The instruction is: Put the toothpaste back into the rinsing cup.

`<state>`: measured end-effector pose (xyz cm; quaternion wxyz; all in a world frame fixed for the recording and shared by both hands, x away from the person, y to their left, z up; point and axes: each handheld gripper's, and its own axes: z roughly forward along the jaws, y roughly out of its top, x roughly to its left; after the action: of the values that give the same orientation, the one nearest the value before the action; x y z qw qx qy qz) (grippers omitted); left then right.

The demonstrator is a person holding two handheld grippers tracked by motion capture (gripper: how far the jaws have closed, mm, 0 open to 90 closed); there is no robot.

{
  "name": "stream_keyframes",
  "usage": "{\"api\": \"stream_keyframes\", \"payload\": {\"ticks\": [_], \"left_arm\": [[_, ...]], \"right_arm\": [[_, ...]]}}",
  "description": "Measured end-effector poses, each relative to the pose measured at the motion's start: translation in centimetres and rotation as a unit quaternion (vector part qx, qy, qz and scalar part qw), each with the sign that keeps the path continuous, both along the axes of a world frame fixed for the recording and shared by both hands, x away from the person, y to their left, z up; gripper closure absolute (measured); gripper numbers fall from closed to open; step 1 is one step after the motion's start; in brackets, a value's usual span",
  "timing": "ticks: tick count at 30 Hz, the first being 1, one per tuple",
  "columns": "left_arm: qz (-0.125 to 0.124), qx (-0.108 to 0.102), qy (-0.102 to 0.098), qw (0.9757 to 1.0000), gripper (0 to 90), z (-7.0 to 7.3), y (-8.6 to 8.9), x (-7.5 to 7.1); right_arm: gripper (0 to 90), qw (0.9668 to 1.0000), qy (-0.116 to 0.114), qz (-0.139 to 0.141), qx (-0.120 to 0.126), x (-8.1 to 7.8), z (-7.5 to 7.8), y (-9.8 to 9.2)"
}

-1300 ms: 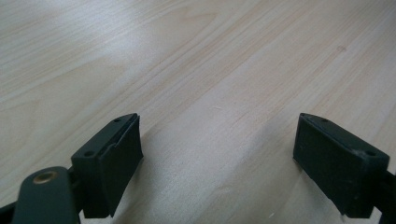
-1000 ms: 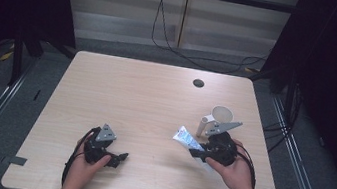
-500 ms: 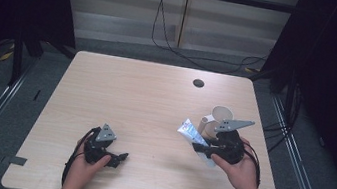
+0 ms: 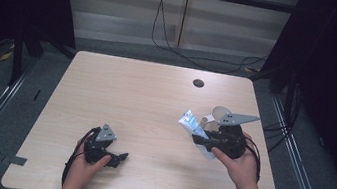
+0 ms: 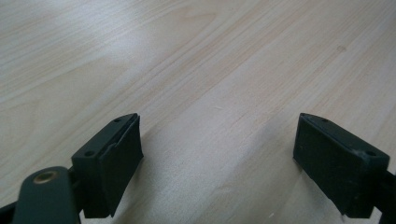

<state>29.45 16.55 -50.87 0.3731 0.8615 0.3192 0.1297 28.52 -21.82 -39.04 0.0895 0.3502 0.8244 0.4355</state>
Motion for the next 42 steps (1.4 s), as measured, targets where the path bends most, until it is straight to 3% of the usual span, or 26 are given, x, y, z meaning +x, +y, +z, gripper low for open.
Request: {"api": "stream_keyframes", "payload": {"ticks": [12,16,28,34,42], "left_arm": [[0.000,0.000,0.000,1.0000,15.1,0.0,0.0,0.0],[0.000,0.000,0.000,1.0000,15.1,0.0,0.0,0.0],[0.000,0.000,0.000,1.0000,15.1,0.0,0.0,0.0],[0.000,0.000,0.000,1.0000,15.1,0.0,0.0,0.0],[0.000,0.000,0.000,1.0000,15.2,0.0,0.0,0.0]], "right_arm": [[69.7,0.9994,-0.014,-0.021,0.022,0.7,1.3,-0.4],[69.6,0.9983,-0.024,-0.032,0.042,1.0,1.5,-0.6],[69.6,0.9972,-0.033,-0.043,0.051,1.6,2.1,-0.3],[69.6,0.9954,-0.049,-0.057,0.059,1.9,2.6,-0.3],[69.6,0.9906,-0.062,-0.083,0.089,2.6,3.1,-0.9]]}}
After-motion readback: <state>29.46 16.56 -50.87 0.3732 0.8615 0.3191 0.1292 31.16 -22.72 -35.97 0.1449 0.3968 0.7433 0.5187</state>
